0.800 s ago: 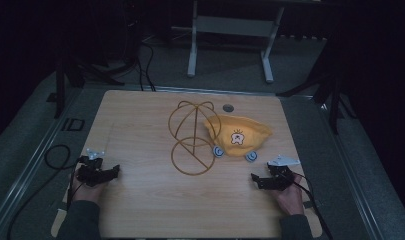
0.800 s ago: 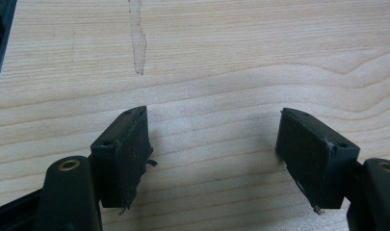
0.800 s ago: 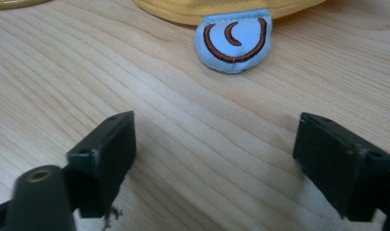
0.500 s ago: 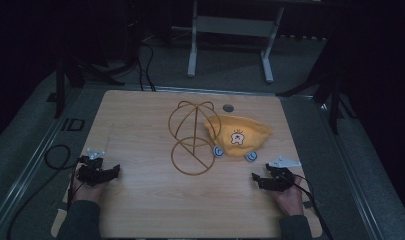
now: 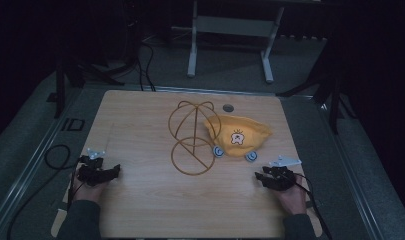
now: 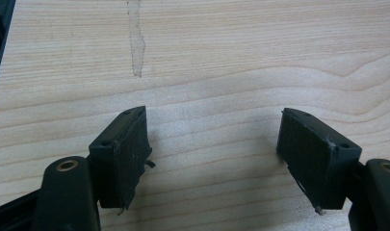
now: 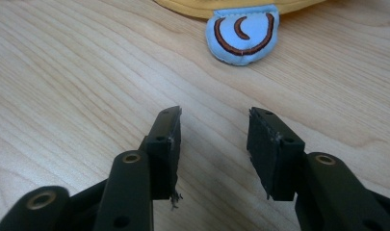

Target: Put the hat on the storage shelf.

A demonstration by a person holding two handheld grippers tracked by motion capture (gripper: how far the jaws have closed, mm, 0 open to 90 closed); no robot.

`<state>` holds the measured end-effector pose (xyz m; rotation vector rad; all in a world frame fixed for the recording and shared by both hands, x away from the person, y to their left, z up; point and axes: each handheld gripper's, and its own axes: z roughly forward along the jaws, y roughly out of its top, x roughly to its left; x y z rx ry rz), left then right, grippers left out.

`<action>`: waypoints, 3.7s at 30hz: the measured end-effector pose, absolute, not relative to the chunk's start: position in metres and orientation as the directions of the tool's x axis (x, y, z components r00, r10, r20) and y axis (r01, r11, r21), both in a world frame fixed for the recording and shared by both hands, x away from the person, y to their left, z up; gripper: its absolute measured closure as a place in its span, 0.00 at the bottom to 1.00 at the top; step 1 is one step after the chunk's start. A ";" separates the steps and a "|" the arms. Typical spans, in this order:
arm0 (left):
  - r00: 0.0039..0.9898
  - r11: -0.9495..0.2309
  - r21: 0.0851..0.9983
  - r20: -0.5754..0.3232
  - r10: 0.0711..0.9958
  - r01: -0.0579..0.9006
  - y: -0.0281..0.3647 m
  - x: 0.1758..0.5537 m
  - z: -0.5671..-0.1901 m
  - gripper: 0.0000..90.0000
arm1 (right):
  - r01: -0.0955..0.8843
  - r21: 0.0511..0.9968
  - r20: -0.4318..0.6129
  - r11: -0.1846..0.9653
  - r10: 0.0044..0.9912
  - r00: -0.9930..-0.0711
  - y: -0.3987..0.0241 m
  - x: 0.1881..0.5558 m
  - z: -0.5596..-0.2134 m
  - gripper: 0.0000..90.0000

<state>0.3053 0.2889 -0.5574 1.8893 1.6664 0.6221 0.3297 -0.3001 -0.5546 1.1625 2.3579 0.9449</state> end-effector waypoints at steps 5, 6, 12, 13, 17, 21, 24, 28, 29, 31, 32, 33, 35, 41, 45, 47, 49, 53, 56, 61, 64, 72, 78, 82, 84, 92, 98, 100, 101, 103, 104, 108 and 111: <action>0.129 -0.090 0.663 -0.010 0.992 0.743 0.289 0.305 -0.557 0.30 | 0.585 0.672 -0.018 0.454 0.800 -0.600 -0.299 0.330 -0.551 0.69; 0.129 -0.090 0.663 -0.010 0.992 0.743 0.289 0.305 -0.557 0.30 | 0.589 0.663 -0.022 0.462 0.799 -0.601 -0.299 0.330 -0.550 0.70; 0.128 -0.089 0.663 -0.010 0.992 0.743 0.289 0.305 -0.557 0.30 | 0.575 0.671 -0.034 0.468 0.794 -0.607 -0.300 0.330 -0.537 0.72; 0.128 -0.089 0.663 -0.010 0.992 0.743 0.289 0.305 -0.557 0.30 | 0.574 0.674 -0.031 0.465 0.794 -0.607 -0.300 0.331 -0.535 0.72; 0.130 -0.090 0.665 -0.010 0.991 0.741 0.289 0.305 -0.557 0.30 | 0.568 0.674 -0.045 0.472 0.794 -0.606 -0.298 0.336 -0.530 0.72; 0.131 -0.092 0.665 -0.009 0.991 0.741 0.289 0.306 -0.557 0.30 | 0.559 0.681 -0.053 0.472 0.794 -0.606 -0.294 0.341 -0.525 0.74; 0.131 -0.091 0.665 -0.010 0.991 0.741 0.289 0.306 -0.558 0.30 | 0.559 0.680 -0.063 0.474 0.798 -0.599 -0.291 0.345 -0.524 0.75; 0.130 -0.091 0.665 -0.010 0.991 0.741 0.289 0.306 -0.558 0.30 | 0.565 0.680 -0.064 0.466 0.806 -0.588 -0.289 0.353 -0.524 0.76; 0.130 -0.090 0.665 -0.010 0.991 0.741 0.289 0.306 -0.558 0.30 | 0.567 0.680 -0.063 0.464 0.808 -0.586 -0.289 0.354 -0.524 0.76; 0.130 -0.090 0.665 -0.010 0.991 0.741 0.288 0.306 -0.558 0.30 | 0.573 0.677 -0.061 0.462 0.811 -0.582 -0.288 0.358 -0.525 0.76; 0.130 -0.090 0.666 -0.010 0.992 0.740 0.288 0.306 -0.558 0.30 | 0.576 0.675 -0.064 0.462 0.814 -0.578 -0.287 0.359 -0.526 0.76; 0.129 -0.090 0.667 -0.010 0.992 0.740 0.288 0.306 -0.558 0.30 | 0.579 0.673 -0.063 0.460 0.816 -0.574 -0.287 0.361 -0.528 0.75; 0.129 -0.090 0.666 -0.010 0.992 0.740 0.288 0.306 -0.558 0.30 | 0.584 0.673 -0.060 0.455 0.820 -0.569 -0.286 0.365 -0.530 0.75; 0.130 -0.090 0.667 -0.010 0.992 0.740 0.288 0.306 -0.558 0.30 | 0.593 0.680 -0.037 0.431 0.829 -0.559 -0.283 0.373 -0.531 0.73; 0.130 -0.090 0.667 -0.010 0.992 0.740 0.288 0.306 -0.558 0.30 | 0.601 0.674 -0.029 0.429 0.829 -0.559 -0.279 0.377 -0.531 0.70; 0.130 -0.090 0.667 -0.010 0.991 0.740 0.288 0.306 -0.558 0.30 | 0.606 0.669 -0.024 0.430 0.827 -0.561 -0.276 0.378 -0.531 0.67; 0.129 -0.090 0.667 -0.010 0.992 0.739 0.288 0.306 -0.558 0.30 | 0.610 0.663 -0.030 0.434 0.829 -0.558 -0.273 0.380 -0.532 0.64; 0.130 -0.090 0.667 -0.010 0.992 0.739 0.288 0.306 -0.558 0.30 | 0.623 0.655 -0.027 0.429 0.836 -0.547 -0.270 0.385 -0.535 0.62; 0.130 -0.090 0.668 -0.010 0.991 0.739 0.288 0.306 -0.558 0.30 | 0.636 0.641 -0.029 0.430 0.842 -0.539 -0.270 0.388 -0.538 0.61; 0.130 -0.090 0.668 -0.011 0.991 0.739 0.288 0.306 -0.558 0.30 | 0.643 0.653 0.001 0.400 0.848 -0.529 -0.270 0.392 -0.540 0.61; 0.130 -0.090 0.668 -0.010 0.991 0.739 0.288 0.306 -0.558 0.30 | 0.645 0.652 0.005 0.398 0.848 -0.529 -0.271 0.394 -0.540 0.61; 0.130 -0.090 0.668 -0.010 0.991 0.739 0.288 0.306 -0.558 0.30 | 0.665 0.632 0.023 0.399 0.847 -0.531 -0.268 0.399 -0.543 0.65; 0.131 -0.091 0.668 -0.010 0.991 0.739 0.288 0.306 -0.558 0.30 | 0.683 0.611 0.012 0.400 0.858 -0.514 -0.263 0.400 -0.544 0.77; 0.131 -0.091 0.667 -0.010 0.991 0.740 0.288 0.306 -0.558 0.30 | 0.685 0.604 0.008 0.406 0.857 -0.515 -0.260 0.399 -0.543 0.84; 0.132 -0.092 0.667 -0.010 0.991 0.739 0.288 0.306 -0.558 0.30 | 0.683 0.604 0.001 0.411 0.856 -0.516 -0.259 0.399 -0.543 0.87; 0.132 -0.092 0.667 -0.010 0.991 0.739 0.288 0.306 -0.558 0.30 | 0.671 0.604 -0.030 0.430 0.854 -0.520 -0.254 0.394 -0.541 0.90; 0.132 -0.091 0.667 -0.010 0.991 0.740 0.288 0.306 -0.558 0.30 | 0.665 0.609 -0.025 0.432 0.849 -0.528 -0.254 0.391 -0.539 0.90; 0.132 -0.091 0.667 -0.010 0.991 0.740 0.288 0.306 -0.558 0.30 | 0.664 0.609 -0.026 0.435 0.847 -0.531 -0.254 0.391 -0.538 0.90; 0.132 -0.092 0.667 -0.010 0.991 0.740 0.288 0.306 -0.558 0.30 | 0.661 0.614 -0.024 0.432 0.847 -0.531 -0.255 0.391 -0.537 0.90; 0.132 -0.092 0.667 -0.010 0.991 0.739 0.288 0.306 -0.558 0.30 | 0.654 0.623 -0.022 0.429 0.845 -0.534 -0.255 0.389 -0.534 0.90; 0.132 -0.091 0.667 -0.010 0.991 0.739 0.288 0.306 -0.558 0.30 | 0.653 0.626 -0.021 0.427 0.845 -0.534 -0.255 0.388 -0.532 0.90; 0.132 -0.092 0.667 -0.010 0.991 0.739 0.288 0.306 -0.558 0.30 | 0.644 0.634 -0.026 0.429 0.843 -0.537 -0.255 0.386 -0.527 0.90; 0.132 -0.092 0.667 -0.010 0.991 0.739 0.288 0.306 -0.558 0.30 | 0.635 0.642 -0.029 0.430 0.841 -0.540 -0.254 0.384 -0.522 0.90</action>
